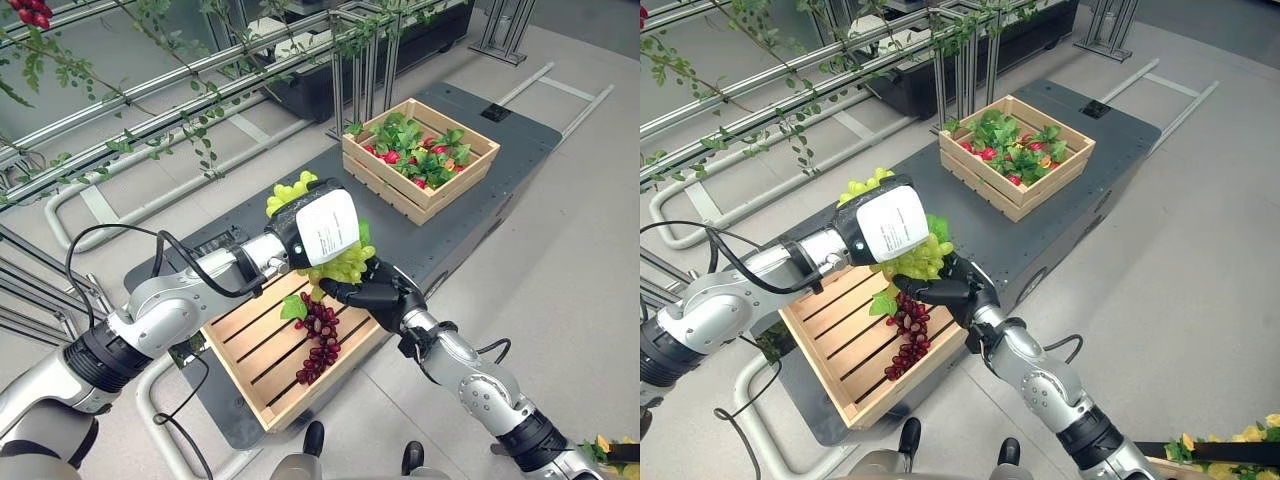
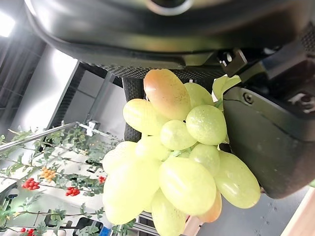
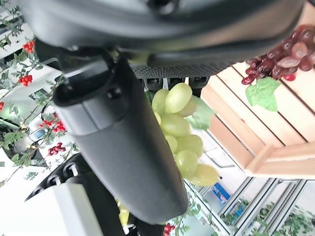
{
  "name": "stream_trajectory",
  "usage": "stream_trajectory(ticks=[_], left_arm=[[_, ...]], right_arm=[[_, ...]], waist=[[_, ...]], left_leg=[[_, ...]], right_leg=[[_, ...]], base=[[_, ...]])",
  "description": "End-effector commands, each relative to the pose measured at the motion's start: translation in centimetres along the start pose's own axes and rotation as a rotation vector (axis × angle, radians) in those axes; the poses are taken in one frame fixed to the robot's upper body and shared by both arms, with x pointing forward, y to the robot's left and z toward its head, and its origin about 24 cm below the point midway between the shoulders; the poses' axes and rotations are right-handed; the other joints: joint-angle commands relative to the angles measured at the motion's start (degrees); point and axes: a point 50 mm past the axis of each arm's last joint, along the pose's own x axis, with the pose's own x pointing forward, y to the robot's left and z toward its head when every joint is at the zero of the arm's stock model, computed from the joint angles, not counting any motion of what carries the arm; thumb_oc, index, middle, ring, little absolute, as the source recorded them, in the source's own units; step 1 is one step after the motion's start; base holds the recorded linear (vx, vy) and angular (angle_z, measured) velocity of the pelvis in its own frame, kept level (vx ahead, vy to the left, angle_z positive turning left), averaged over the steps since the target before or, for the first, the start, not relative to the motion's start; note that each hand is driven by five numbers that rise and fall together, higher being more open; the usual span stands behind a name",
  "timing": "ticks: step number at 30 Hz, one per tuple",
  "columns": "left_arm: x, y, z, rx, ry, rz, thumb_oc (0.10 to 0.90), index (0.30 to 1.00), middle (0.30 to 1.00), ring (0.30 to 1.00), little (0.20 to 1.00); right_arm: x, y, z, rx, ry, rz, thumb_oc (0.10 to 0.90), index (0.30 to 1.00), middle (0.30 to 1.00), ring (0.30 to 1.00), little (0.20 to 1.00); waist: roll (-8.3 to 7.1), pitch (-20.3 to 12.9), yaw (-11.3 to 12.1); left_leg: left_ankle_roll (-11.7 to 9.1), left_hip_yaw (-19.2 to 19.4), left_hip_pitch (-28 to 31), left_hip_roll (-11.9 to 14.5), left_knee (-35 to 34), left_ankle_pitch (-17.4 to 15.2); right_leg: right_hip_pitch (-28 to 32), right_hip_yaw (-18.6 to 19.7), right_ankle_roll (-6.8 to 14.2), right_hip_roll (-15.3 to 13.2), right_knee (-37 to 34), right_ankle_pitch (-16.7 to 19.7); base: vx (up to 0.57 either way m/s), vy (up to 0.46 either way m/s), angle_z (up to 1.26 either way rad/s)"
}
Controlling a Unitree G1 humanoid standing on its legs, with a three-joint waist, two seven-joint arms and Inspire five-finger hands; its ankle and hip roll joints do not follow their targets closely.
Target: Pick up the fruits from the basket on one side to the basket on the other side
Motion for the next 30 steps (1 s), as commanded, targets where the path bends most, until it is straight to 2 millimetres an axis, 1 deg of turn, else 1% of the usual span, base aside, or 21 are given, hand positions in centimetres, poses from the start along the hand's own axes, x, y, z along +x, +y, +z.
stream_trajectory(ticks=[1, 10, 21, 22, 24, 25, 26, 27, 29, 30], left_arm=[[0.2, 2.6, -4.2, -0.034, 0.267, 0.165, 0.4, 0.3, 0.3, 0.3, 0.3], [0.2, 2.9, -3.9, -0.055, 0.258, 0.157, 0.4, 0.3, 0.3, 0.3, 0.3], [-0.1, 2.0, -3.7, -0.111, 0.238, 0.082, 0.4, 0.3, 0.3, 0.3, 0.3], [-0.3, 1.9, -3.8, -0.124, 0.248, 0.083, 0.416, 0.324, 0.324, 0.324, 0.324], [-0.6, 1.7, -4.1, -0.148, 0.268, 0.08, 0.53, 0.495, 0.495, 0.495, 0.495], [-0.8, 1.6, -4.3, -0.168, 0.284, 0.09, 0.704, 0.756, 0.756, 0.756, 0.756], [-1.0, 1.5, -4.4, -0.177, 0.292, 0.091, 0.769, 0.853, 0.853, 0.853, 0.853], [-1.2, 1.4, -4.6, -0.185, 0.301, 0.09, 0.8, 0.9, 0.9, 0.9, 0.9], [-1.7, 1.1, -5.2, -0.201, 0.325, 0.091, 0.8, 0.9, 0.9, 0.9, 0.9], [-2.3, 0.9, -5.9, -0.208, 0.352, 0.095, 0.8, 0.9, 0.9, 0.9, 0.9]], right_arm=[[0.9, 2.7, 1.6, 0.083, -0.104, 0.08, 0.4, 0.3, 0.3, 0.3, 0.3], [0.8, 2.6, 1.8, 0.116, -0.125, 0.059, 0.4, 0.3, 0.3, 0.3, 0.3], [0.5, 2.0, 2.0, 0.165, -0.151, 0.041, 0.4, 0.3, 0.3, 0.3, 0.3], [0.5, 1.8, 2.1, 0.169, -0.158, 0.033, 0.4, 0.3, 0.3, 0.3, 0.3], [0.3, 1.5, 2.2, 0.171, -0.175, 0.016, 0.4, 0.3, 0.3, 0.3, 0.3], [0.0, 1.1, 2.5, 0.164, -0.198, 0.005, 0.4, 0.3, 0.3, 0.3, 0.3], [-0.1, 0.8, 2.6, 0.161, -0.209, -0.001, 0.4, 0.3, 0.3, 0.3, 0.3], [-0.2, 0.6, 2.7, 0.159, -0.216, -0.005, 0.4, 0.3, 0.3, 0.3, 0.3], [-0.4, 0.3, 3.0, 0.152, -0.241, -0.011, 0.4, 0.3, 0.3, 0.3, 0.3], [-0.6, 0.0, 3.6, 0.139, -0.268, -0.016, 0.4, 0.3, 0.3, 0.3, 0.3]], waist=[[-0.93, -9.93, -0.42], [-1.11, -9.98, -0.34], [-0.95, -10.11, -0.31], [-0.85, -10.12, -0.24], [-0.58, -10.2, -0.09], [-0.33, -10.19, 0.0], [-0.23, -10.22, 0.06], [-0.15, -10.25, 0.13], [0.06, -10.22, 0.24], [0.3, -10.0, 0.36]], left_leg=[[-0.06, 5.06, 4.02, -1.5, 0.07, -6.59], [0.04, 5.02, 3.96, -1.5, 0.07, -6.62], [0.02, 5.02, 3.93, -1.57, 0.07, -6.63], [0.0, 5.04, 3.87, -1.54, 0.07, -6.61], [-0.02, 4.9, 3.77, -1.59, 0.07, -6.56], [-0.06, 4.73, 3.71, -1.67, 0.07, -6.52], [-0.05, 4.59, 3.62, -1.7, 0.07, -6.47], [-0.07, 4.53, 3.54, -1.68, 0.07, -6.41], [-0.16, 4.46, 3.34, -1.6, 0.07, -6.26], [-0.23, 4.34, 3.21, -1.49, 0.07, -6.18]], right_leg=[[1.16, 1.77, 0.34, -0.64, 0.11, -1.93], [1.0, 1.83, 0.4, -0.66, 0.11, -1.85], [1.07, 1.58, 0.59, -0.93, 0.11, -1.85], [1.13, 1.4, 0.61, -1.0, 0.11, -1.94], [1.21, 1.12, 0.68, -1.11, 0.11, -2.0], [1.24, 0.93, 0.74, -1.21, 0.11, -2.04], [1.18, 0.92, 0.75, -1.2, 0.11, -2.03], [1.14, 0.88, 0.74, -1.17, 0.11, -2.02], [1.01, 0.82, 0.71, -1.09, 0.11, -2.02], [0.85, 0.66, 0.6, -1.0, 0.11, -2.06]], base=[[0.0, 0.0, 0.0], [0.0, 0.0, 0.0], [0.0, 0.0, 0.0], [0.0, 0.0, 0.0], [0.0, 0.0, 0.0], [0.0, 0.0, 0.0], [0.0, 0.0, 0.0], [0.0, 0.0, 0.0], [0.0, 0.0, 0.0], [0.0, 0.0, 0.0]])
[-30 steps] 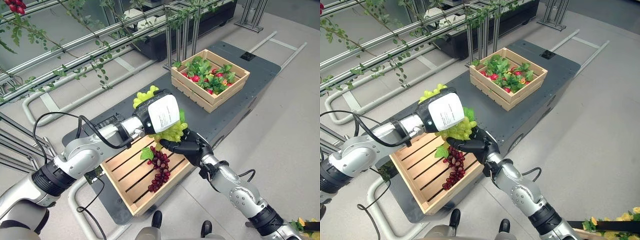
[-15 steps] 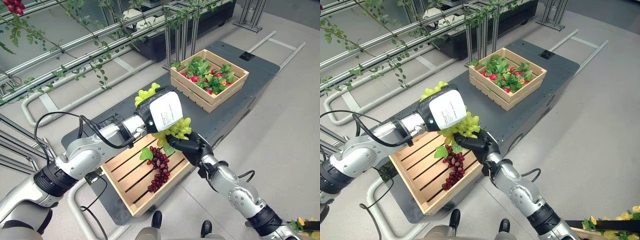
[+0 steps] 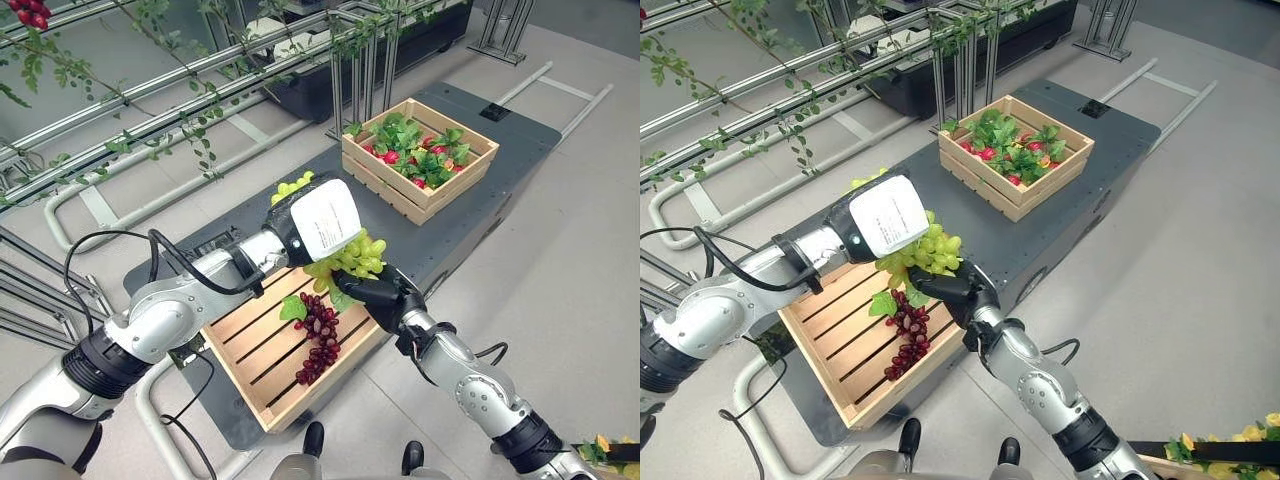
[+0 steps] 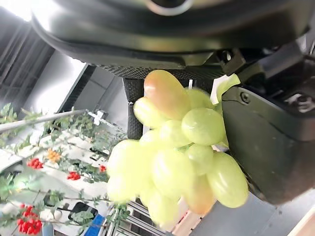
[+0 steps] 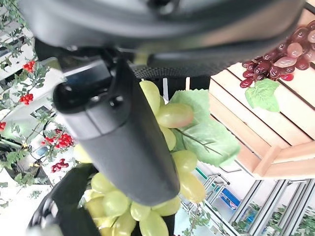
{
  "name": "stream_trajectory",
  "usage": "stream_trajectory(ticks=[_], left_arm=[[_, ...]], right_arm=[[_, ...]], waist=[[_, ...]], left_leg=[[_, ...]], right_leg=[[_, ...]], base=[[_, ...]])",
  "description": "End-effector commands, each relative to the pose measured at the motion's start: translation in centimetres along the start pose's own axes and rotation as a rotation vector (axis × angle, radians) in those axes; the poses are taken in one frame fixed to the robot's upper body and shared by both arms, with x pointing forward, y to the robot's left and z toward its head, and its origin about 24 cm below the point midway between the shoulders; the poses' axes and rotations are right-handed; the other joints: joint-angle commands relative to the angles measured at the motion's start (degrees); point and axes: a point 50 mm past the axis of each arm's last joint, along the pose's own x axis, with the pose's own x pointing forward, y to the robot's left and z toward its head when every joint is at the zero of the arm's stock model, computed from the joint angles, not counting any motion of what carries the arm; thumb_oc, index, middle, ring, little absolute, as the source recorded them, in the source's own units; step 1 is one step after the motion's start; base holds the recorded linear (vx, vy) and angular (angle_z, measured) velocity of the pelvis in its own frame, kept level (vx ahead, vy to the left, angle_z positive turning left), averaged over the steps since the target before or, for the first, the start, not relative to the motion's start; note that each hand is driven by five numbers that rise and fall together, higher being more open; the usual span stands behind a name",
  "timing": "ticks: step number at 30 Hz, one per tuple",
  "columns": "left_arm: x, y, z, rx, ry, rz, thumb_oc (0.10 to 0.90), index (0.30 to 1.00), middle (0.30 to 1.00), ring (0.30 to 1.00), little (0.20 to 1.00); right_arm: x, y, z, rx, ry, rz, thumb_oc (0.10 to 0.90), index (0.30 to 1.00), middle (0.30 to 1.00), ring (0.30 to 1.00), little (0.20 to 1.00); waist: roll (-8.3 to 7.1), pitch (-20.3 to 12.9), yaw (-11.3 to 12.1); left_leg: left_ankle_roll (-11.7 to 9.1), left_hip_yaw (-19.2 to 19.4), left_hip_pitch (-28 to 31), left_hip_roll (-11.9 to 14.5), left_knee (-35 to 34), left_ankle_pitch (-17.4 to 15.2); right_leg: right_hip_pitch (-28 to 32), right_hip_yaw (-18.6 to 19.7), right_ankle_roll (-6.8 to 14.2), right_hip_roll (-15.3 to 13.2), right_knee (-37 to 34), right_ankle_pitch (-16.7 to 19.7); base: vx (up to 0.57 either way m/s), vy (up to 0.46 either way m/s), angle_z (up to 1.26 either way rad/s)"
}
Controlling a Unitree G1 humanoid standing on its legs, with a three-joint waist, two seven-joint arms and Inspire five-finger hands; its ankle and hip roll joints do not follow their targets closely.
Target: Pick up the fruits from the basket on one side to the basket on the other side
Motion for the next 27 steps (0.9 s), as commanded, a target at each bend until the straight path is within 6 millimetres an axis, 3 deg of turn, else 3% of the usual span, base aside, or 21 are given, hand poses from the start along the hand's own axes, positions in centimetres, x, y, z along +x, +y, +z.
stream_trajectory(ticks=[1, 13, 17, 27], left_arm=[[-1.3, 1.0, -5.4, -0.032, 0.288, 0.118, 0.8, 0.9, 0.9, 0.9, 0.9], [-6.2, -1.5, -9.1, -0.14, 0.542, 0.125, 0.8, 0.9, 0.9, 0.9, 0.9], [-7.4, -2.6, -9.3, -0.197, 0.607, 0.116, 0.8, 0.9, 0.9, 0.9, 0.9], [-10.9, -7.5, -8.0, -0.327, 0.83, -0.002, 0.8, 0.9, 0.9, 0.9, 0.9]], right_arm=[[-0.3, 0.5, 4.1, 0.063, -0.264, 0.051, 0.4, 0.3, 0.3, 0.3, 0.3], [-1.1, 0.6, 7.1, -0.099, -0.497, 0.114, 0.4, 0.3, 0.3, 0.3, 0.3], [-1.4, 1.2, 7.9, -0.13, -0.565, 0.148, 0.4, 0.3, 0.3, 0.3, 0.3], [-1.6, 2.6, 8.2, -0.146, -0.654, 0.23, 0.4, 0.3, 0.3, 0.3, 0.3]], waist=[[0.53, -9.79, 0.27], [2.43, -8.54, 1.65], [2.56, -8.42, 2.29], [2.14, -8.72, 3.11]], left_leg=[[-0.39, 4.03, 3.09, -1.4, 0.08, -6.03], [-0.93, 3.24, 2.45, -1.0, 0.08, -5.64], [-0.96, 2.98, 2.34, -1.03, 0.08, -5.52], [-0.94, 2.78, 2.26, -0.77, 0.08, -5.47]], right_leg=[[0.78, 0.58, 0.53, -0.89, 0.11, -2.06], [0.91, 0.13, 0.12, -0.89, 0.11, -2.7], [1.01, 0.03, 0.01, -0.84, 0.11, -2.82], [1.09, 0.4, -0.28, -0.74, 0.11, -3.13]], base=[[0.0, 0.0, 0.0], [-0.02, 0.02, -0.05], [0.0, 0.004, -0.05], [0.0, 0.003, -0.03]])
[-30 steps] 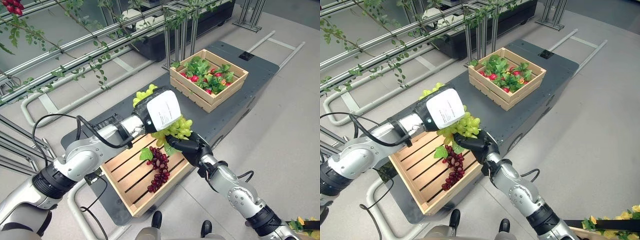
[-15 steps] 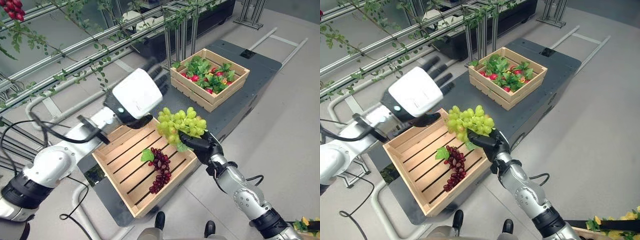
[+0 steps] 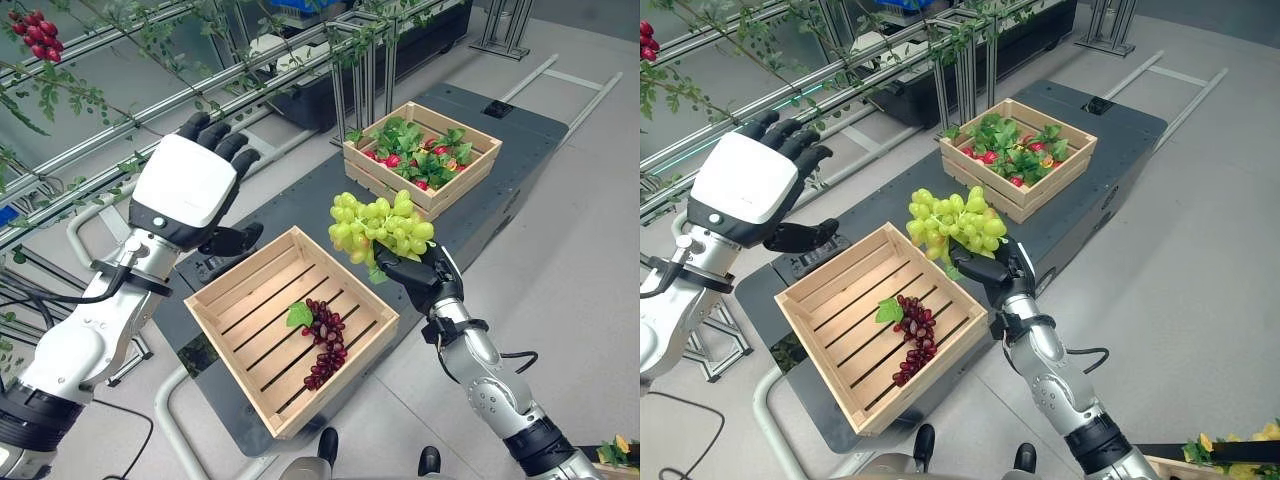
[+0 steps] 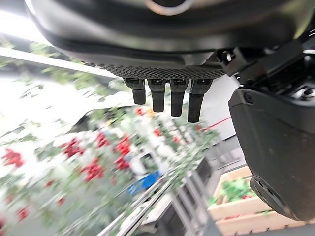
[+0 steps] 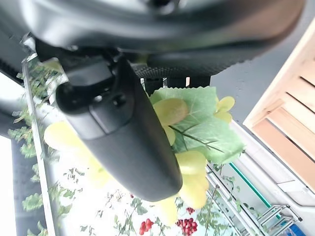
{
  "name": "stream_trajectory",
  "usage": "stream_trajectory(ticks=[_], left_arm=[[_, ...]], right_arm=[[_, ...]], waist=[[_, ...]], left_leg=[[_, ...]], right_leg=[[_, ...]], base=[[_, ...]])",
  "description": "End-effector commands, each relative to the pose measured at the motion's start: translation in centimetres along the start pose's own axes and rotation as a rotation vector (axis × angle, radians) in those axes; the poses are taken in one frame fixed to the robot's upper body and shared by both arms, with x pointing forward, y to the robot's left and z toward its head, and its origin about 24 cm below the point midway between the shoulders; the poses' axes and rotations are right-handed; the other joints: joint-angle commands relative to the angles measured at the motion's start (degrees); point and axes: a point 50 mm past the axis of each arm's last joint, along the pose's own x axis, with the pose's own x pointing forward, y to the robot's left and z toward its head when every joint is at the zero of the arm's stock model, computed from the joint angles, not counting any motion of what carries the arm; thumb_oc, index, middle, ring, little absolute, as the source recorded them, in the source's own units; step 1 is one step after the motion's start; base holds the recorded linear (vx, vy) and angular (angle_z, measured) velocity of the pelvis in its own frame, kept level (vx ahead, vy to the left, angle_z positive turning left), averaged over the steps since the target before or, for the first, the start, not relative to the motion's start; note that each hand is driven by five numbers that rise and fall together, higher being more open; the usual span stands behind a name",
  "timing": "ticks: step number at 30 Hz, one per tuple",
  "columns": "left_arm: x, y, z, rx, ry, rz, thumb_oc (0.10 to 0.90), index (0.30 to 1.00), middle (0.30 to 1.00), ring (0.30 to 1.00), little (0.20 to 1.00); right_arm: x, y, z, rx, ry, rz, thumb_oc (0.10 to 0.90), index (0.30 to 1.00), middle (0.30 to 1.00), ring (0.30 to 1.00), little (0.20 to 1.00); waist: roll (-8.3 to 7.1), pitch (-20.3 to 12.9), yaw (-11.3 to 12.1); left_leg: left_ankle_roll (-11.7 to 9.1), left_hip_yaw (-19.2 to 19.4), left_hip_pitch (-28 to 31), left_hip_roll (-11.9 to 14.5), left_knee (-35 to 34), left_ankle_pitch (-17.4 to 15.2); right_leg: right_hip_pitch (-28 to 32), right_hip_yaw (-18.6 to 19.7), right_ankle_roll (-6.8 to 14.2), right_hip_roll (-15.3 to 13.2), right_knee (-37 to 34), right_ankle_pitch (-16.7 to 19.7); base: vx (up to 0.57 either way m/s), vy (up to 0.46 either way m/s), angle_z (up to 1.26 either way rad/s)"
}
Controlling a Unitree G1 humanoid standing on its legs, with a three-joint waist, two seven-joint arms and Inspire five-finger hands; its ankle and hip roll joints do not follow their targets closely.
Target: Pick up the fruits from the basket on one side to the basket on the other side
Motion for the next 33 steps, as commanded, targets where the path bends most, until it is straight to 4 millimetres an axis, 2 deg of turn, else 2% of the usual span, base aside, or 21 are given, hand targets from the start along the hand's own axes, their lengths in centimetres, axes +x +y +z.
stream_trajectory(ticks=[1, 8, 11, 14, 15, 18, 20, 21, 22, 24, 25, 26, 27, 31, 33], left_arm=[[0.8, 1.5, -4.5, 0.045, 0.243, 0.161, 0.8, 0.9, 0.9, 0.9, 0.9], [-0.3, -0.7, -4.9, -0.054, 0.335, 0.152, 0.8, 0.9, 0.9, 0.9, 0.9], [-0.5, -1.6, -3.9, -0.233, 0.364, 0.234, 0.8, 0.9, 0.9, 0.9, 0.9], [-0.6, -2.3, -2.3, -0.537, 0.416, 0.321, 0.8, 0.9, 0.9, 0.9, 0.9], [-0.5, -2.7, -0.7, -0.733, 0.416, 0.345, 0.8, 0.9, 0.9, 0.9, 0.9], [-0.4, -2.9, 0.8, -0.953, 0.412, 0.358, 0.8, 0.9, 0.9, 0.9, 0.9], [-0.2, -2.9, 3.4, -1.249, 0.383, 0.357, 0.8, 0.9, 0.9, 0.9, 0.9], [-0.2, -2.9, 3.5, -1.287, 0.378, 0.358, 0.8, 0.9, 0.9, 0.9, 0.9], [-0.2, -2.7, 5.0, -1.467, 0.344, 0.354, 0.8, 0.9, 0.9, 0.9, 0.9], [-0.3, -2.4, 6.2, -1.653, 0.323, 0.349, 0.8, 0.9, 0.9, 0.9, 0.9], [-0.4, -2.2, 6.5, -1.731, 0.325, 0.356, 0.8, 0.9, 0.9, 0.9, 0.9], [-0.6, -1.9, 7.2, -1.813, 0.311, 0.349, 0.8, 0.9, 0.9, 0.9, 0.9], [-0.6, -1.8, 7.3, -1.825, 0.298, 0.345, 0.8, 0.9, 0.9, 0.9, 0.9], [0.3, -1.5, 9.2, -2.012, 0.227, 0.282, 0.8, 0.9, 0.9, 0.9, 0.9], [0.9, -1.4, 10.5, -2.181, 0.181, 0.212, 0.8, 0.9, 0.9, 0.9, 0.9]], right_arm=[[0.6, 4.3, 5.5, 0.037, -0.358, 0.238, 0.4, 0.3, 0.3, 0.3, 0.3], [0.4, 4.3, 5.9, 0.02, -0.399, 0.225, 0.4, 0.3, 0.3, 0.3, 0.3], [0.2, 4.3, 6.2, 0.008, -0.426, 0.21, 0.4, 0.3, 0.3, 0.3, 0.3], [0.1, 4.2, 6.3, 0.004, -0.443, 0.188, 0.4, 0.3, 0.3, 0.3, 0.3], [0.0, 4.1, 6.5, 0.0, -0.454, 0.179, 0.4, 0.3, 0.3, 0.3, 0.3], [0.0, 4.0, 6.7, -0.002, -0.461, 0.173, 0.4, 0.3, 0.3, 0.3, 0.3], [0.0, 3.7, 6.9, 0.005, -0.462, 0.168, 0.4, 0.3, 0.3, 0.3, 0.3], [0.0, 3.6, 6.9, 0.005, -0.463, 0.166, 0.4, 0.3, 0.3, 0.3, 0.3], [0.0, 3.3, 6.9, 0.008, -0.462, 0.164, 0.4, 0.3, 0.3, 0.3, 0.3], [-0.1, 3.0, 7.0, 0.016, -0.453, 0.169, 0.4, 0.3, 0.3, 0.3, 0.3], [-0.1, 2.9, 7.0, 0.021, -0.45, 0.177, 0.4, 0.3, 0.3, 0.3, 0.3], [-0.1, 2.9, 7.2, 0.029, -0.449, 0.2, 0.4, 0.3, 0.3, 0.3, 0.3], [-0.1, 2.9, 7.2, 0.031, -0.452, 0.201, 0.4, 0.3, 0.3, 0.3, 0.3], [0.0, 2.9, 7.9, 0.049, -0.486, 0.187, 0.4, 0.3, 0.3, 0.3, 0.3], [-0.1, 2.9, 8.0, 0.05, -0.509, 0.177, 0.4, 0.3, 0.3, 0.3, 0.3]], waist=[[-1.41, -7.08, 1.02], [-1.91, -7.4, 1.01], [-2.44, -7.64, 0.7], [-3.09, -7.83, 0.39], [-3.55, -7.91, 0.08], [-4.07, -7.96, -0.19], [-4.76, -8.07, -0.75], [-4.79, -8.09, -0.73], [-5.14, -7.98, -1.19], [-5.53, -7.77, -1.29], [-5.68, -7.56, -1.07], [-5.8, -7.06, -1.07], [-5.8, -6.95, -1.09], [-5.71, -6.4, -2.83], [-5.56, -5.82, -4.51]], left_leg=[[-1.17, 0.39, 1.91, -0.94, 0.09, -4.92], [-1.1, 0.47, 1.9, -0.71, 0.09, -4.95], [-1.12, 0.64, 1.97, -0.49, 0.09, -5.01], [-1.27, 0.84, 2.03, -0.05, 0.09, -4.99], [-1.41, 0.86, 2.1, 0.19, 0.09, -5.06], [-1.55, 1.03, 2.3, 0.52, 0.09, -5.15], [-1.49, 0.43, 2.35, 0.53, 0.09, -5.29], [-1.47, 0.41, 2.37, 0.53, 0.09, -5.32], [-1.18, -0.54, 2.57, -0.03, 0.09, -5.52], [-0.54, -2.61, 2.73, -1.79, 0.09, -5.43], [-0.13, -4.42, 3.19, -2.93, 0.09, -5.58], [0.58, -4.85, 3.41, -4.11, 0.76, -6.24], [0.69, -4.61, 3.44, -4.27, 0.94, -6.42], [1.87, -1.53, 3.89, -5.37, 1.56, -7.53], [3.28, 0.62, 4.5, -6.53, 1.55, -8.63]], right_leg=[[2.37, -1.32, -0.45, -0.75, 0.36, -3.22], [2.23, -1.02, -0.42, -0.58, 0.36, -3.13], [2.13, -0.76, -0.49, -0.37, 0.36, -3.13], [1.91, -0.42, -0.64, -0.06, 0.36, -3.06], [1.7, -0.14, -0.7, 0.23, 0.36, -3.0], [1.35, 0.27, -0.74, 0.47, 0.36, -2.87], [0.66, 2.15, -0.74, 1.02, 0.36, -2.56], [0.6, 2.37, -0.73, 1.07, 0.36, -2.53], [0.22, 4.35, -0.74, 1.69, 0.36, -2.25], [-0.7, 7.63, -0.52, 2.17, 0.36, -1.45], [-0.95, 9.41, -0.24, 2.35, 0.36, -1.22], [-1.04, 11.81, 0.02, 2.44, 0.36, -0.97], [-1.03, 12.22, 0.04, 2.46, 0.36, -0.9], [-1.14, 14.11, 0.91, 1.23, 0.36, 0.11], [-2.73, 14.59, 2.65, -1.16, 0.36, 2.36]], base=[[0.0, 0.0, 0.0], [0.0, 0.0, 0.0], [0.0, 0.0, 0.0], [-0.01, -0.009, -0.01], [-0.03, -0.025, -0.02], [-0.01, -0.009, -0.01], [-0.02, 0.003, -0.06], [-0.02, 0.049, -0.17], [-0.05, 0.077, -0.34], [-0.04, 0.132, -0.49], [-0.02, 0.213, -0.75], [-0.02, 0.191, -0.88], [-0.05, 0.219, -1.17], [-0.06, 0.264, -0.84], [-0.05, 0.34, -0.52]])
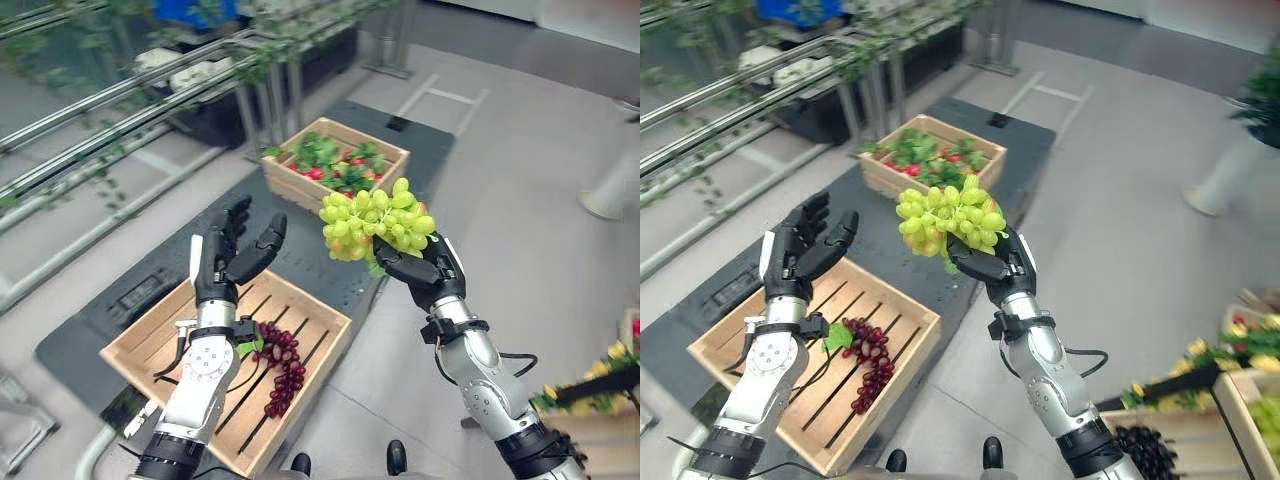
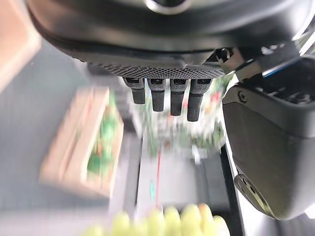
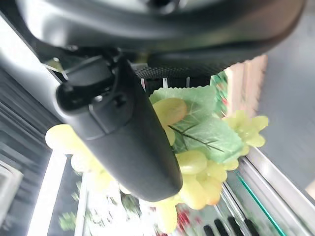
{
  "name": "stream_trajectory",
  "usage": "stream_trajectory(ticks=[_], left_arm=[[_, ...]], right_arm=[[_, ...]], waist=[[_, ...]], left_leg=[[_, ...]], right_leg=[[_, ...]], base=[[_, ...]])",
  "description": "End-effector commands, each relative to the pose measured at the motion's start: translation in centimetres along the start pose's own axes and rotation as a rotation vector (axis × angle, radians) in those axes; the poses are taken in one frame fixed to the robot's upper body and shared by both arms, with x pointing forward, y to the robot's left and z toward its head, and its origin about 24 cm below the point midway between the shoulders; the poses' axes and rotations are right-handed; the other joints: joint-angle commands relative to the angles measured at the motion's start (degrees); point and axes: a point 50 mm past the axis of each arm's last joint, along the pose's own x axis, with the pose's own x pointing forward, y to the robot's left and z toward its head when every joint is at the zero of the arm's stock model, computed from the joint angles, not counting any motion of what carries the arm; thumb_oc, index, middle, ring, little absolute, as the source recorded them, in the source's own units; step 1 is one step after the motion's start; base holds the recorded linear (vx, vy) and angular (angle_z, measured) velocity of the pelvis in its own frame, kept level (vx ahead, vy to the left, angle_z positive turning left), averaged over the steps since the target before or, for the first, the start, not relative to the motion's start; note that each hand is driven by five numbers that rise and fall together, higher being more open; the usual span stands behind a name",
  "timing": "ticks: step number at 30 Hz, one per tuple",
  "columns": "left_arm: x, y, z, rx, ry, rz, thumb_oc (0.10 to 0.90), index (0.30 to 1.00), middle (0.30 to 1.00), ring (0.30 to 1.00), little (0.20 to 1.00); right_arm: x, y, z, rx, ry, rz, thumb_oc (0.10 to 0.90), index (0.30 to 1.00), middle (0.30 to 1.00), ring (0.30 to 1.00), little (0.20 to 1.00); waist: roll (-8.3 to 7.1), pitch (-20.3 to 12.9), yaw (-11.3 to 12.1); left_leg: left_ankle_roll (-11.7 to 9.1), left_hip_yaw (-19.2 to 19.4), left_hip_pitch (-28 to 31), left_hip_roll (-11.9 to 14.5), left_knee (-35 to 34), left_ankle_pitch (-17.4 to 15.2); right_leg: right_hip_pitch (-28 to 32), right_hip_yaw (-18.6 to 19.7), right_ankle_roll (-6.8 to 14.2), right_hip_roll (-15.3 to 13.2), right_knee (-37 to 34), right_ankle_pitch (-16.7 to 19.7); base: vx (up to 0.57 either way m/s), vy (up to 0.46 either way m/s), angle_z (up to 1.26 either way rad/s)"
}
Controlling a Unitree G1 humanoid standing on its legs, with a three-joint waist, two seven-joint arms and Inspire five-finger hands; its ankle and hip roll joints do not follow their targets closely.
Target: Pick up the fruits from the basket on one side to the basket on the other side
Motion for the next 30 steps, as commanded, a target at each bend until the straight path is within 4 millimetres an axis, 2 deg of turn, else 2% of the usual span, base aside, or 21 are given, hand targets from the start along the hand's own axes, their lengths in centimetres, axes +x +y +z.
stream_trajectory(ticks=[1, 2, 3, 6, 7, 10, 11, 12, 15, 17, 18, 22, 25, 27, 30], left_arm=[[2.3, -2.9, 5.4, -0.245, -0.261, -0.156, 0.8, 0.9, 0.9, 0.9, 0.9], [2.3, -3.4, 5.4, -0.274, -0.247, -0.19, 0.8, 0.9, 0.9, 0.9, 0.9], [2.1, -4.1, 5.5, -0.281, -0.241, -0.238, 0.8, 0.9, 0.9, 0.9, 0.9], [2.0, -4.0, 5.6, -0.301, -0.237, -0.263, 0.8, 0.9, 0.9, 0.9, 0.9], [2.0, -3.8, 5.7, -0.308, -0.245, -0.268, 0.8, 0.9, 0.9, 0.9, 0.9], [2.2, -3.7, 6.0, -0.318, -0.263, -0.302, 0.8, 0.9, 0.9, 0.9, 0.9], [2.3, -3.7, 6.1, -0.319, -0.263, -0.302, 0.8, 0.9, 0.9, 0.9, 0.9], [2.3, -3.6, 6.0, -0.33, -0.262, -0.3, 0.8, 0.9, 0.9, 0.9, 0.9], [2.1, -3.5, 5.8, -0.368, -0.266, -0.278, 0.8, 0.9, 0.9, 0.9, 0.9], [1.9, -3.4, 5.6, -0.376, -0.268, -0.263, 0.8, 0.9, 0.9, 0.9, 0.9], [1.8, -3.5, 5.5, -0.392, -0.271, -0.264, 0.8, 0.9, 0.9, 0.9, 0.9], [1.7, -4.5, 5.6, -0.398, -0.28, -0.258, 0.8, 0.9, 0.9, 0.9, 0.9], [1.7, -4.4, 5.6, -0.419, -0.28, -0.248, 0.8, 0.9, 0.9, 0.9, 0.9], [1.5, -3.9, 5.8, -0.43, -0.286, -0.224, 0.8, 0.9, 0.9, 0.9, 0.9], [1.4, -3.8, 6.0, -0.431, -0.288, -0.235, 0.8, 0.9, 0.9, 0.9, 0.9]], right_arm=[[0.7, 2.7, 7.3, 0.081, -0.419, 0.17, 0.4, 0.3, 0.3, 0.3, 0.3], [0.6, 2.8, 7.3, 0.079, -0.425, 0.164, 0.4, 0.3, 0.3, 0.3, 0.3], [0.5, 2.9, 7.1, 0.105, -0.419, 0.164, 0.4, 0.3, 0.3, 0.3, 0.3], [0.4, 2.7, 7.1, 0.144, -0.415, 0.153, 0.4, 0.3, 0.3, 0.3, 0.3], [0.4, 2.7, 7.2, 0.151, -0.415, 0.158, 0.4, 0.3, 0.3, 0.3, 0.3], [0.5, 2.9, 7.4, 0.148, -0.417, 0.174, 0.4, 0.3, 0.3, 0.3, 0.3], [0.7, 3.0, 7.2, 0.136, -0.4, 0.191, 0.4, 0.3, 0.3, 0.3, 0.3], [0.7, 3.0, 7.0, 0.11, -0.394, 0.198, 0.4, 0.3, 0.3, 0.3, 0.3], [0.8, 2.9, 6.1, 0.08, -0.358, 0.225, 0.4, 0.3, 0.3, 0.3, 0.3], [0.8, 2.7, 5.4, 0.086, -0.34, 0.229, 0.4, 0.3, 0.3, 0.3, 0.3], [0.7, 2.7, 5.0, 0.107, -0.327, 0.231, 0.4, 0.3, 0.3, 0.3, 0.3], [0.8, 3.1, 4.7, 0.126, -0.303, 0.23, 0.4, 0.3, 0.3, 0.3, 0.3], [0.8, 3.3, 5.1, 0.082, -0.313, 0.245, 0.4, 0.3, 0.3, 0.3, 0.3], [0.8, 3.4, 6.0, 0.071, -0.336, 0.301, 0.4, 0.3, 0.3, 0.3, 0.3], [0.7, 3.3, 7.1, 0.086, -0.373, 0.337, 0.4, 0.3, 0.3, 0.3, 0.3]], waist=[[3.29, -3.85, -0.8], [3.33, -3.43, -1.35], [3.36, -2.53, -1.71], [3.38, -1.61, -1.63], [3.38, -1.15, -1.37], [3.73, -0.93, -0.89], [4.12, -0.92, -0.67], [4.38, -0.86, -0.53], [4.86, -1.07, 0.8], [4.54, -1.79, 1.64], [3.85, -2.2, 1.97], [2.52, -3.32, 1.61], [2.18, -3.73, 1.48], [1.7, -4.08, 2.08], [1.8, -4.32, 1.89]], left_leg=[[-0.09, -0.98, -1.67, -1.74, 1.52, -3.55], [0.38, -0.13, -1.38, -2.25, 1.46, -4.0], [0.71, 0.93, -0.61, -2.95, 1.5, -5.18], [0.86, 2.64, -0.29, -3.2, 1.58, -5.6], [1.06, 4.48, -0.38, -3.25, 1.73, -5.62], [1.55, 7.05, -1.07, -3.23, 1.59, -4.98], [1.88, 8.2, -1.95, -3.05, 2.13, -4.54], [1.97, 8.68, -2.45, -2.84, 2.54, -4.21], [2.07, 10.2, -3.97, -1.56, 2.96, -3.18], [1.77, 10.06, -4.79, -0.69, 3.2, -2.72], [1.15, 9.66, -4.47, 0.05, 2.57, -2.11], [-1.18, 9.39, -3.85, 2.61, 0.45, -0.36], [-2.06, 6.58, -3.66, 3.22, 0.11, -0.17], [-2.83, 1.51, -3.35, 3.53, 0.11, -0.28], [-3.26, 0.84, -3.41, 3.96, 0.11, -0.5]], right_leg=[[0.83, -1.2, 0.79, -0.06, 0.05, -0.23], [-0.22, -1.68, 1.55, -1.15, 0.05, 1.04], [-2.17, -3.95, 2.46, -3.34, 0.05, 4.12], [-3.77, -7.09, 2.95, -4.33, 1.81, 6.08], [-4.36, -9.93, 3.1, -4.62, 4.46, 5.97], [-4.57, -14.05, 2.7, -4.39, 9.18, 4.07], [-4.79, -15.05, 2.02, -4.13, 13.69, 2.3], [-4.44, -15.6, 1.38, -3.97, 15.35, 0.9], [-1.85, -18.09, -0.82, -4.26, 16.3, -2.91], [0.69, -18.76, -1.47, -4.0, 14.14, -4.72], [3.89, -18.78, -1.45, -3.25, 8.79, -5.17], [7.05, -17.73, -1.51, -0.42, 0.25, -3.88], [6.95, -15.94, -2.4, 1.08, 0.05, -4.39], [6.54, -13.31, -3.03, 1.89, 0.05, -4.57], [6.58, -13.07, -3.27, 2.22, 0.05, -4.8]], base=[[-0.07, 0.292, -0.34], [-0.07, 0.238, -0.41], [-0.08, 0.233, -0.49], [-0.09, 0.106, -0.78], [-0.17, 0.069, -0.89], [-0.17, 0.036, -0.99], [-0.2, -0.007, -0.66], [-0.22, -0.046, -0.53], [-0.16, -0.14, -0.43], [-0.09, -0.279, -0.45], [-0.07, -0.315, -0.44], [-0.07, -0.33, -0.67], [-0.06, -0.187, -0.89], [-0.05, -0.095, -0.58], [-0.07, 0.024, -0.69]])
